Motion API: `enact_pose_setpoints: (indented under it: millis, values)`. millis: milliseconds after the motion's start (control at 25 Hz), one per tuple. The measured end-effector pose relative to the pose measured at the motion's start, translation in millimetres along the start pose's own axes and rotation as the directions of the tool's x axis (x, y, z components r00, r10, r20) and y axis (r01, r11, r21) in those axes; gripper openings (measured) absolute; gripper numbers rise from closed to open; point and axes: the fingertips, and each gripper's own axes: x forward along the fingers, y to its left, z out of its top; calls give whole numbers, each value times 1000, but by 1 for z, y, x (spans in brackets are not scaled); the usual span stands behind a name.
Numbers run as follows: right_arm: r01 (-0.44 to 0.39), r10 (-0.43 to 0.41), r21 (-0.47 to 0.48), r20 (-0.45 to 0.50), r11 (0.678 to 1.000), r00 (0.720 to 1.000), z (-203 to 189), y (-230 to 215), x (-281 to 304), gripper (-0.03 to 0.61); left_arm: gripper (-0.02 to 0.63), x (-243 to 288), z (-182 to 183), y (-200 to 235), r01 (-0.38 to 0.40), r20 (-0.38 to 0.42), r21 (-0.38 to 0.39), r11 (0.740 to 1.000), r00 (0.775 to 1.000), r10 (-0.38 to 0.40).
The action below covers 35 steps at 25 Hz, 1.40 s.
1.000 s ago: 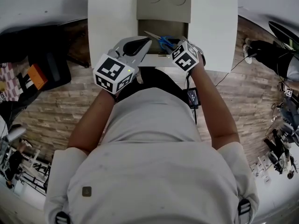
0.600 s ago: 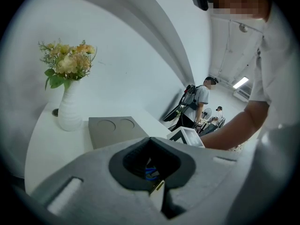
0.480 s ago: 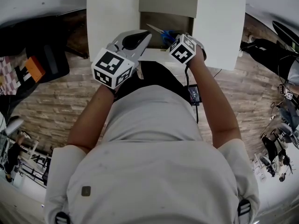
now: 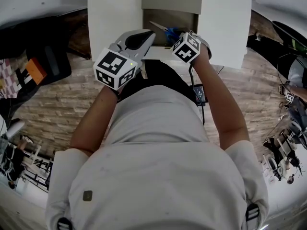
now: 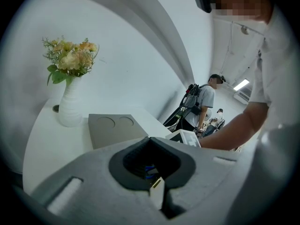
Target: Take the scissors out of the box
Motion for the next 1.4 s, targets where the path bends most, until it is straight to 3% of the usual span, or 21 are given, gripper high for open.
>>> enact_pose_setpoints:
  millis: [920, 1400]
  values:
    - [50, -51, 15, 69, 999, 996, 8, -4, -22, 95, 5, -23, -1, -2, -21, 6, -4, 1000, 1000, 21]
    - [114, -131, 107, 166, 988, 977, 20, -7, -66, 95, 5, -38, 15, -12, 0, 29, 29, 1000, 1000, 0]
